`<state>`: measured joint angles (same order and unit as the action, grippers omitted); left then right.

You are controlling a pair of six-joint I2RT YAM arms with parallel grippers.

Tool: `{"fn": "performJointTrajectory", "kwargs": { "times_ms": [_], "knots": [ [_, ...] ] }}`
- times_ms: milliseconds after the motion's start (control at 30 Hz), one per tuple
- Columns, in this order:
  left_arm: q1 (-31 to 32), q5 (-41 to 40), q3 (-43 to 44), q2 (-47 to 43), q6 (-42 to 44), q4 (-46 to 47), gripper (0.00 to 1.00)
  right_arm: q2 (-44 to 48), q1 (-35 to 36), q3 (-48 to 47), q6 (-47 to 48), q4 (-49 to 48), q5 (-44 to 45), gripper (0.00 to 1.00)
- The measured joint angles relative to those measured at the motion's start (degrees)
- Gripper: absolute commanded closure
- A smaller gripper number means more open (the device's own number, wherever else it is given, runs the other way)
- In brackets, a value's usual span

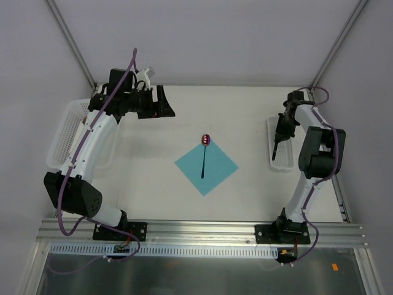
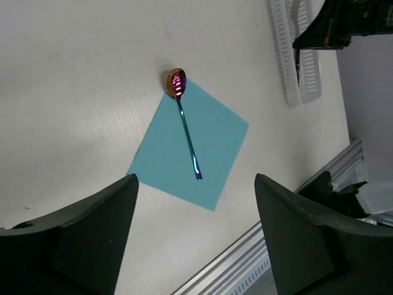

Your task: Place the utensils on the paper napkin and roll it up

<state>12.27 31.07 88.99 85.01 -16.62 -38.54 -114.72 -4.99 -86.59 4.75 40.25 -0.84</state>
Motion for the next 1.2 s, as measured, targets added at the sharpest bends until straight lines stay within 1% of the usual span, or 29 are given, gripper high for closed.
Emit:
{"fn": "performJointTrajectory", "kwargs": {
  "times_ms": [67, 100, 233, 333, 433, 533, 633, 733, 800, 1033, 1200],
  "knots": [
    [-0.2, -1.4, 0.3, 0.0, 1.2, 0.0, 0.06, 2.4, 0.1, -0.1, 0.3, 1.3, 0.0, 1.00],
    [-0.4, -2.1, 0.4, 0.0, 1.9, 0.0, 0.01, 4.3, 0.2, -0.1, 0.4, 2.1, -0.1, 1.00],
    [-2.4, -4.2, 0.5, -0.4, 3.7, -0.1, 0.01, 13.7, 1.1, -0.2, 0.2, 4.0, -2.4, 1.00],
    [-5.5, -4.0, 0.5, -0.9, 4.1, -0.1, 0.01, 20.7, 4.0, -0.2, -0.4, 4.3, -3.7, 1.00],
    [-8.7, -3.5, -0.2, -1.7, 4.1, 0.0, 0.01, 25.6, 10.3, 0.3, -1.7, 4.0, -5.1, 1.00],
    [-11.5, -3.2, -1.9, -3.0, 4.1, 0.0, 0.01, 28.1, 19.2, 3.0, -4.1, 3.0, -6.6, 1.00],
    [-13.2, -3.1, -3.7, -4.2, 4.1, 0.0, 0.01, 28.3, 25.9, 8.3, -7.6, 0.2, -8.7, 1.00],
    [-13.8, -3.0, -5.8, -5.6, 4.3, 0.0, 0.01, 28.3, 29.9, 15.0, -11.4, -2.8, -9.2, 1.00],
    [-13.8, -3.0, -6.8, -6.4, 4.6, -0.3, 0.01, 27.6, 32.6, 17.6, -13.7, -3.8, -8.9, 1.00],
    [-13.8, -3.0, -7.7, -8.3, 5.8, -0.3, 0.01, 22.5, 40.7, 17.6, -18.7, -10.0, -6.7, 1.00],
    [-13.8, -3.1, -9.2, -8.3, 5.9, -0.4, 0.01, 17.1, 42.2, 16.9, -22.1, -12.2, -3.9, 1.00]
  ]
}}
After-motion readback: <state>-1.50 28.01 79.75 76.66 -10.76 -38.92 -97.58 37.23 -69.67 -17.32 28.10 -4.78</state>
